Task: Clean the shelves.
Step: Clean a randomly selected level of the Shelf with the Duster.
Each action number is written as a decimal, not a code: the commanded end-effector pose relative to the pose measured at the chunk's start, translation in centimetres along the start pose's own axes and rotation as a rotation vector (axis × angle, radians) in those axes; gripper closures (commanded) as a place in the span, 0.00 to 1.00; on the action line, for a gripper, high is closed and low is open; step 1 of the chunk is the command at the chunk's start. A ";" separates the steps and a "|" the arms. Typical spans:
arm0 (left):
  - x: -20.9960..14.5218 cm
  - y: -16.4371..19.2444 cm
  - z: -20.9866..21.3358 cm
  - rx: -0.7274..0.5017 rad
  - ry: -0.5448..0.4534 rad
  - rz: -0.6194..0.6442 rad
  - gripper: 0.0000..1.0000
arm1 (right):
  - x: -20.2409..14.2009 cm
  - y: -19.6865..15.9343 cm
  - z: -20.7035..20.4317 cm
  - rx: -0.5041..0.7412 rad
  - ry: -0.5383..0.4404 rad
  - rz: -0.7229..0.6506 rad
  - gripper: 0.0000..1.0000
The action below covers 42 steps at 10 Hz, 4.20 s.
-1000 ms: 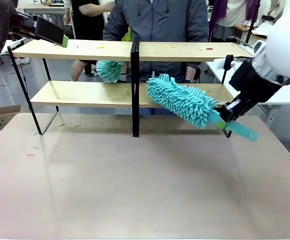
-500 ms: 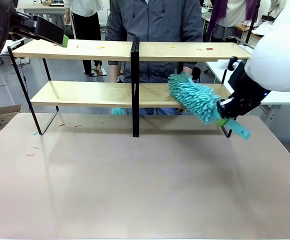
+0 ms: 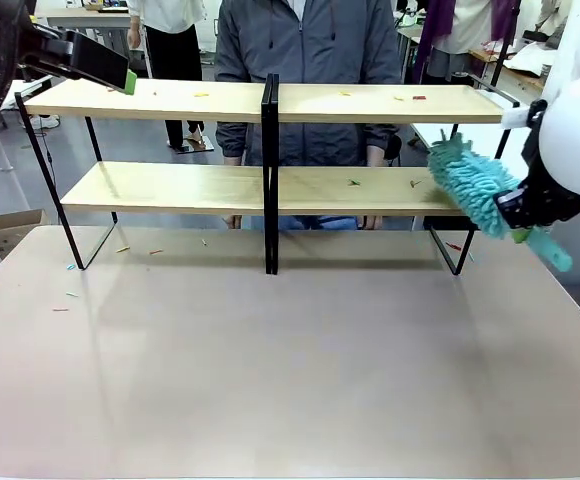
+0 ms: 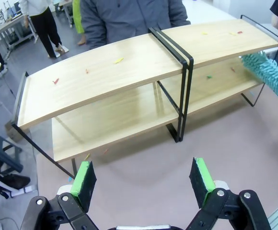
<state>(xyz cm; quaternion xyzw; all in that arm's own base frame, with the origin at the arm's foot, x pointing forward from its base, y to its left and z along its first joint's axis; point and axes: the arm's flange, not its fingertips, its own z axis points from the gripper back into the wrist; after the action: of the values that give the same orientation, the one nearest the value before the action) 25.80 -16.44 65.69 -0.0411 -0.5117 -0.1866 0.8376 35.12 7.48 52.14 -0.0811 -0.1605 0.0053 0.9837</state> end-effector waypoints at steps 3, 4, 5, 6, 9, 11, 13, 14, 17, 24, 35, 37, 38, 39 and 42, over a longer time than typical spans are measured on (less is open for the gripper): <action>0.0 0.1 0.1 0.000 -0.002 0.000 0.00 | -1.1 0.9 0.6 0.064 -0.056 0.036 0.87; 0.0 0.1 0.1 0.000 -0.002 0.000 0.00 | -1.4 1.3 0.9 0.109 -0.054 0.064 0.87; 0.0 0.1 0.1 0.000 -0.002 0.000 0.00 | -2.4 1.3 1.6 0.184 -0.018 0.117 0.87; 0.0 0.1 0.1 0.000 -0.002 0.000 0.00 | -4.1 0.1 2.8 0.295 0.026 0.181 0.87; 0.0 0.1 0.1 0.000 -0.002 0.000 0.00 | -11.4 -7.5 7.1 0.569 0.178 0.391 0.87; 0.0 0.1 0.1 0.000 -0.002 0.000 0.00 | -14.2 -11.7 8.0 0.743 0.164 0.495 0.87; 0.0 0.1 0.1 0.000 -0.002 0.000 0.00 | -14.2 -14.4 8.7 0.910 -0.189 0.490 0.87; 0.0 0.1 0.1 0.000 -0.002 0.000 0.00 | -14.0 -14.9 8.9 0.934 -0.330 0.477 0.87; 0.0 0.1 0.1 0.000 -0.002 0.000 0.00 | -13.0 -16.4 8.5 0.967 -0.657 0.324 0.87; 0.0 0.1 0.1 0.000 -0.002 0.000 0.00 | -11.0 -16.3 8.8 0.911 -0.536 0.278 0.87; 0.0 0.1 0.1 0.000 -0.002 0.000 0.00 | -3.7 3.2 1.7 0.507 -0.063 0.632 0.87; 0.0 0.1 0.1 0.000 -0.002 0.000 0.00 | -1.4 4.5 0.7 0.489 -0.069 0.560 0.87; 0.0 0.1 0.1 0.000 -0.002 0.000 0.00 | -0.5 4.7 0.6 0.501 -0.097 0.510 0.87; 0.0 0.1 0.1 0.000 -0.002 0.000 0.00 | 0.4 4.9 0.4 0.514 -0.084 0.462 0.87; 0.0 0.1 0.1 0.000 -0.002 0.000 0.00 | 4.3 7.2 -1.0 0.517 0.016 0.357 0.87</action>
<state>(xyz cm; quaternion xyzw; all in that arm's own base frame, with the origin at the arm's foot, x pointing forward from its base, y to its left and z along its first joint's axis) 25.81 -16.44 65.69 -0.0411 -0.5116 -0.1866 0.8377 37.77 12.98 50.79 0.1360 -0.1359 0.2442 0.9505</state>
